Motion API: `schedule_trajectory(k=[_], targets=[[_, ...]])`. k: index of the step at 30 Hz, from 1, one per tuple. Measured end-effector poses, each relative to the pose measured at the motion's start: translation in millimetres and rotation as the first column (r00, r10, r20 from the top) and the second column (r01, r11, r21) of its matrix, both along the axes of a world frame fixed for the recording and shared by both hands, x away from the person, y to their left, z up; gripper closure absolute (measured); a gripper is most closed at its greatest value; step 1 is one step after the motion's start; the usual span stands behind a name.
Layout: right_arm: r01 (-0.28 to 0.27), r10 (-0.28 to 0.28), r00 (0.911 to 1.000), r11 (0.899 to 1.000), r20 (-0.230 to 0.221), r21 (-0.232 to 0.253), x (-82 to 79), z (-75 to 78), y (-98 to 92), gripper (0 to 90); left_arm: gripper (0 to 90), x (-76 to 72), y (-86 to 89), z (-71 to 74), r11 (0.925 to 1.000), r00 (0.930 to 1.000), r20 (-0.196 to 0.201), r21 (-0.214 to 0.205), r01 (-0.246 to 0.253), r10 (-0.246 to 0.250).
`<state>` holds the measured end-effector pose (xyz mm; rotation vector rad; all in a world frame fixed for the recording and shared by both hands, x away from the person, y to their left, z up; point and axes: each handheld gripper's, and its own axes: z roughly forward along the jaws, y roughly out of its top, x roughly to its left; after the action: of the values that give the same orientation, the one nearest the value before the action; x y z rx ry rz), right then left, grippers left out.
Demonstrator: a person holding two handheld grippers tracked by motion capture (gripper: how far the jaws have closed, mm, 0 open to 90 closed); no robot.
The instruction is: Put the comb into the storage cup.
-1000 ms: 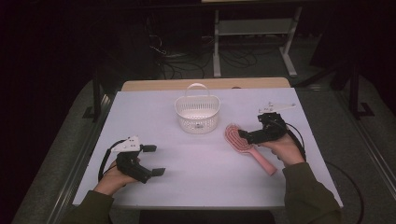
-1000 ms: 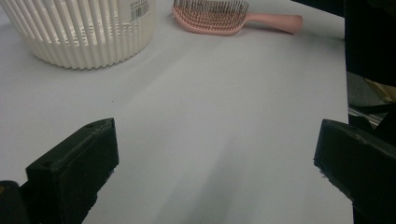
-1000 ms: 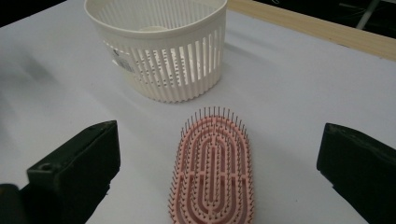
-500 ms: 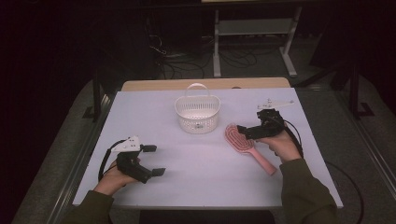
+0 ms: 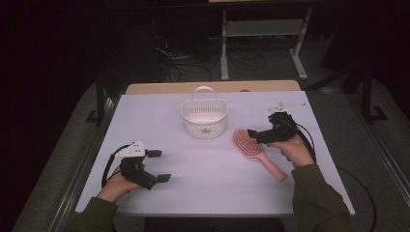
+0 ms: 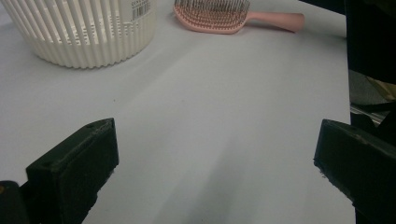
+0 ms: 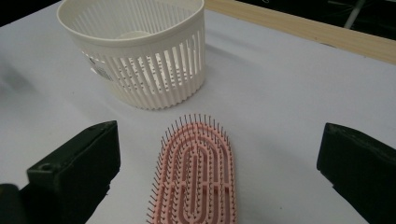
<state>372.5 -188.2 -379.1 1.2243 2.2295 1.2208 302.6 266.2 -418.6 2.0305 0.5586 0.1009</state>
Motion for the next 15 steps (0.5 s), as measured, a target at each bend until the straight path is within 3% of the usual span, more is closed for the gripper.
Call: schedule_trajectory(k=[15], targets=[[-0.007,0.005,0.9994,0.999,-0.034,-0.033,-1.9,-1.7,0.3,0.0,0.0,0.2,-0.1,-0.7,1.0000,0.9999,-0.012,0.000,0.001,-0.001]])
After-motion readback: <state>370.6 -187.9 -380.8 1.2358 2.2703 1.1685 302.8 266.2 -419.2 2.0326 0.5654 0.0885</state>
